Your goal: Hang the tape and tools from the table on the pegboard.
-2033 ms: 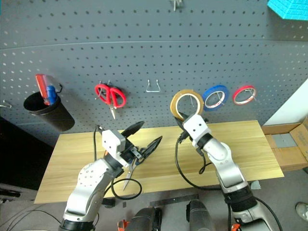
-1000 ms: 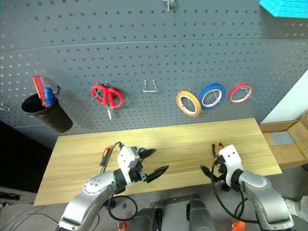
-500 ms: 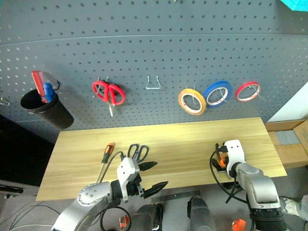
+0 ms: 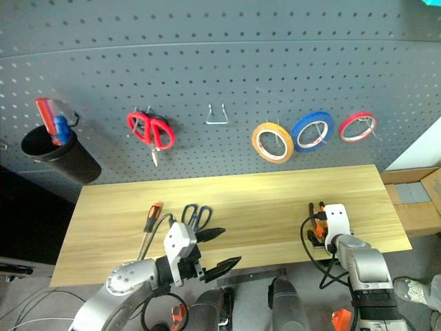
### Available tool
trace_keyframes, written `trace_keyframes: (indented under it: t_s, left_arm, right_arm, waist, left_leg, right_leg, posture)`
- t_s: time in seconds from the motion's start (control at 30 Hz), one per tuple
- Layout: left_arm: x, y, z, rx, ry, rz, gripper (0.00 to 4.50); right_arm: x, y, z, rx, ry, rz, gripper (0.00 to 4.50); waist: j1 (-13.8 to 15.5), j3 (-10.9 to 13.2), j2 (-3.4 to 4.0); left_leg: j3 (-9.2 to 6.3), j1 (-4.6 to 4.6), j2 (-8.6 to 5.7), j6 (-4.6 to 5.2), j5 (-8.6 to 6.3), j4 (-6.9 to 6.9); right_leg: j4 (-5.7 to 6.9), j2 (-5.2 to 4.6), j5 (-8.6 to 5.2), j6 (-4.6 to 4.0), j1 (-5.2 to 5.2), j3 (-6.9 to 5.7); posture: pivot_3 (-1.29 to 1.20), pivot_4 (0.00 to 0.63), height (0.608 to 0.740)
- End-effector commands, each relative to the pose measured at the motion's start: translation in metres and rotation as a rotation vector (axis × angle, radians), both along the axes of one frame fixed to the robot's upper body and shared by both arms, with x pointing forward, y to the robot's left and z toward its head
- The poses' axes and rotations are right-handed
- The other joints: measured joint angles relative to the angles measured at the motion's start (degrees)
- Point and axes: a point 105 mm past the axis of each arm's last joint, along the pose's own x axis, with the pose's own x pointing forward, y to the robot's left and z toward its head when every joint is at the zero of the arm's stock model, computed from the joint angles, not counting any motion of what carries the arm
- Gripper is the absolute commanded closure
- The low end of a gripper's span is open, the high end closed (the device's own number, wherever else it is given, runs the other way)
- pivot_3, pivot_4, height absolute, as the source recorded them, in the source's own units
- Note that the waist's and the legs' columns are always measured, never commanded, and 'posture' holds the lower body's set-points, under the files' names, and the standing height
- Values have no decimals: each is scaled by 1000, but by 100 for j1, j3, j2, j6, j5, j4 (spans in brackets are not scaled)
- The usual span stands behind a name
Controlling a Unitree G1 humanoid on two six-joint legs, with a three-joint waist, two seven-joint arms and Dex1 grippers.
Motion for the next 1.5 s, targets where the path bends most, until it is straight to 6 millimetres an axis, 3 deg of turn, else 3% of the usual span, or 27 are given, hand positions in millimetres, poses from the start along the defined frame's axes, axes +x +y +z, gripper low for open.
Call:
trace_keyframes:
  t_s: [0.03, 0.13, 0.3, 0.47, 0.53, 0.6, 0.73, 0.87, 0.97, 1.07, 1.27, 1.5]
  left_arm:
    - [-5, -7, 13, -39, -27, -27, 0]
    - [-5, -6, 13, -35, -26, -25, 0]
    - [-4, -4, 12, -27, -24, -15, 0]
    - [0, -2, 10, -17, -28, -6, 0]
    - [4, 0, 11, -14, -39, 1, 0]
    - [8, 2, 15, -27, -65, 13, 0]
    - [21, 5, 28, -85, -124, 52, 0]
    - [34, 11, 39, -122, -176, 100, 0]
    - [54, 26, 59, -101, -338, 218, 0]
    - [60, 37, 92, -143, -467, 291, 0]
    - [61, 48, 135, -176, -625, 363, 0]
    - [52, 43, 147, -204, -677, 356, 0]
  right_arm:
    - [4, -6, 0, -11, -5, -25, 24]
    - [4, -8, -3, -7, 4, -34, 606]
    - [-1, -8, -7, -16, 42, -34, 2293]
    - [-4, -5, -4, -13, 68, 3, 2361]
    - [-5, 6, 6, 35, 56, 88, 2361]
    - [-12, 30, 22, 124, 30, 254, 2361]
    - [-49, 88, 63, 314, -60, 698, 2361]
    - [-60, 118, 105, 444, -216, 915, 2361]
    - [-49, 138, 160, 590, -431, 986, 2361]
    - [-48, 150, 220, 738, -649, 1057, 2361]
    - [-29, 167, 272, 661, -814, 1098, 2361]
    - [-3, 190, 306, 563, -1026, 1053, 2361]
  waist:
    - [-2, 8, 2]
    - [3, 9, 2]
    - [9, 10, 0]
    - [22, 10, 0]
    - [37, 10, 1]
    - [46, 11, 2]
    - [55, 5, 12]
    - [65, -1, 4]
    - [81, -6, -5]
    - [132, -10, -10]
    - [188, -42, -47]
    - [199, -98, -62]
  left_leg:
    - [0, 0, 0, 0, 0, 0]
    - [-1, 1, 0, 0, 0, 0]
    - [-3, -1, 0, 0, 0, 0]
    - [-5, -2, 0, 0, 0, -1]
    - [-6, -3, -1, -1, 0, -1]
    - [-8, -9, -2, -1, 0, 0]
    - [-9, -35, -2, -5, 2, 0]
    - [-9, -36, -3, -7, 3, 1]
    - [-8, -37, -4, -18, 9, 6]
    - [-11, -42, -5, -39, 22, 7]
    - [-12, -63, -12, -60, 33, 4]
    - [-5, -85, -13, -64, 36, 7]
  right_leg:
    - [-1, 0, 0, 0, 0, 0]
    - [0, 0, 0, 0, 0, -2]
    - [-4, 0, -1, 1, 1, -4]
    - [-5, 0, -1, 2, 1, -5]
    - [-5, 0, -1, 2, 2, -6]
    - [-5, 0, -1, 3, -2, -9]
    - [-2, 2, -1, 5, -33, -10]
    - [-5, 2, 4, 18, -31, -12]
    - [-6, 1, 14, 31, -31, -9]
    - [-4, 2, 23, 28, -43, -8]
    - [1, 1, 26, 25, -78, -12]
    - [4, 0, 27, 23, -102, -11]
  posture:
    - [-77, 348, 740]
    - [-72, 348, 740]
    - [-72, 345, 740]
    - [-75, 330, 740]
    - [-77, 323, 740]
    - [-80, 310, 740]
    - [-76, 271, 740]
    - [-79, 256, 740]
    - [-64, 239, 740]
    - [-46, 237, 740]
    - [-11, 213, 740]
    - [30, 171, 740]
